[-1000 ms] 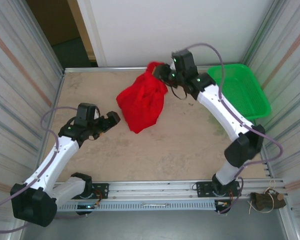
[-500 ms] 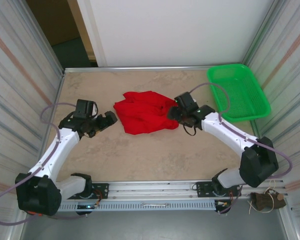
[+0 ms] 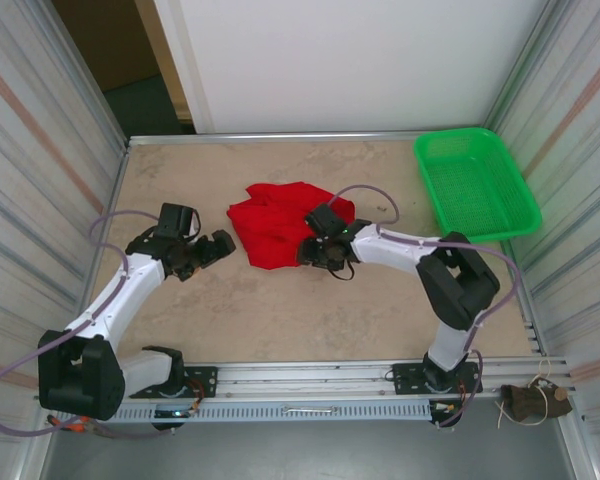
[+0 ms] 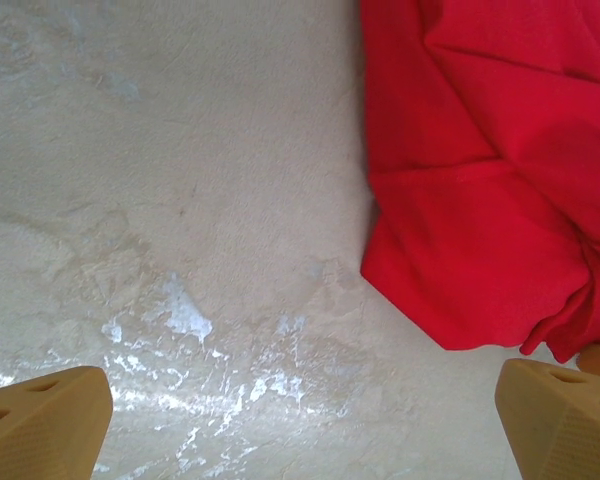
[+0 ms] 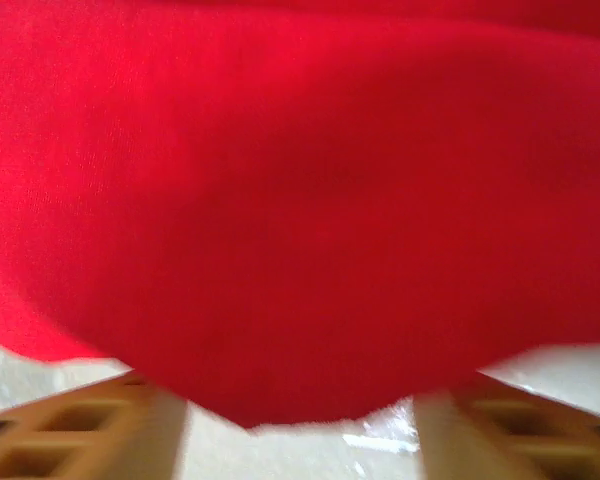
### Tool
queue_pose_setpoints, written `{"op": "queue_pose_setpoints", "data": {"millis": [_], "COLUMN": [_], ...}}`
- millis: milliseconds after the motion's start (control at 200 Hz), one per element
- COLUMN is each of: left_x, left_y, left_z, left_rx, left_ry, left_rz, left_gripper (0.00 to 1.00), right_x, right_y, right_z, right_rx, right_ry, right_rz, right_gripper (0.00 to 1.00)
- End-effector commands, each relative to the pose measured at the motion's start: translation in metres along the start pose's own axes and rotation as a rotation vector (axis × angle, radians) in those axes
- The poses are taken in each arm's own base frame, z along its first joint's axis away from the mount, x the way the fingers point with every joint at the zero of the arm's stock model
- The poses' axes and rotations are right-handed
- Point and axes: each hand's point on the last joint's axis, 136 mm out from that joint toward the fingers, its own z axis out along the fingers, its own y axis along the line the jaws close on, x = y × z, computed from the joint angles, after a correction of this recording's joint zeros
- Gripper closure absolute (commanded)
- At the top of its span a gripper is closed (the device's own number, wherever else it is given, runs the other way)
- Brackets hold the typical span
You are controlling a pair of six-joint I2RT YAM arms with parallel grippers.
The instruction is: Fold the inside-out t-shirt
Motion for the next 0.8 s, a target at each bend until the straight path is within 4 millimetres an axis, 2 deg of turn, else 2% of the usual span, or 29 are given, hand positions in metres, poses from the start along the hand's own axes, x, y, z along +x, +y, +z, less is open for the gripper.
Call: {"op": "queue_pose_setpoints", "data": {"millis": [0,60,110,200,316,336,421,576,646,696,797], "left_x": [-0.011,-0.018,-0.025,-0.036,-0.047,-0.049,-0.054,-0.05,-0.045,-0.041,-0.032], "left_y": [0.004,0.002,-0.001,-0.01,-0.022,-0.024,-0.032,-0.044,-0.05,-0.055,-0.071], "left_z": [0.004,0.009,0.013,0.022,0.031,0.032,0.031,0.025,0.024,0.024,0.027], "left_rx": [-0.015,-0.015,-0.01,0.0,0.026,0.03,0.052,0.135,0.191,0.218,0.246], "left_ry": [-0.04,-0.051,-0.054,-0.04,-0.025,-0.022,-0.029,-0.031,-0.033,-0.034,-0.033], "left_rz": [-0.002,0.008,0.019,0.037,0.056,0.06,0.066,0.029,0.003,-0.005,0.022], "left_gripper": [0.01,0.01,0.01,0.01,0.01,0.01,0.01,0.01,0.01,0.01,0.01], "right_x": [-0.016,-0.022,-0.028,-0.043,-0.069,-0.075,-0.093,-0.113,-0.119,-0.122,-0.119], "right_y": [0.018,0.019,0.02,0.029,0.039,0.041,0.043,0.037,0.031,0.024,0.006], "right_z": [0.0,-0.012,-0.029,-0.078,-0.157,-0.176,-0.232,-0.304,-0.325,-0.332,-0.329], "right_rx": [-0.054,-0.07,-0.088,-0.159,-0.246,-0.266,-0.329,-0.419,-0.443,-0.44,-0.405], "right_ry": [-0.018,-0.031,-0.057,-0.124,-0.248,-0.278,-0.356,-0.454,-0.49,-0.507,-0.507], "right_rz": [0.003,0.002,0.001,-0.008,-0.035,-0.041,-0.046,-0.027,-0.011,0.006,0.039], "right_gripper": [0.8,1.0,1.0,1.0,1.0,1.0,1.0,1.0,1.0,1.0,1.0]}}
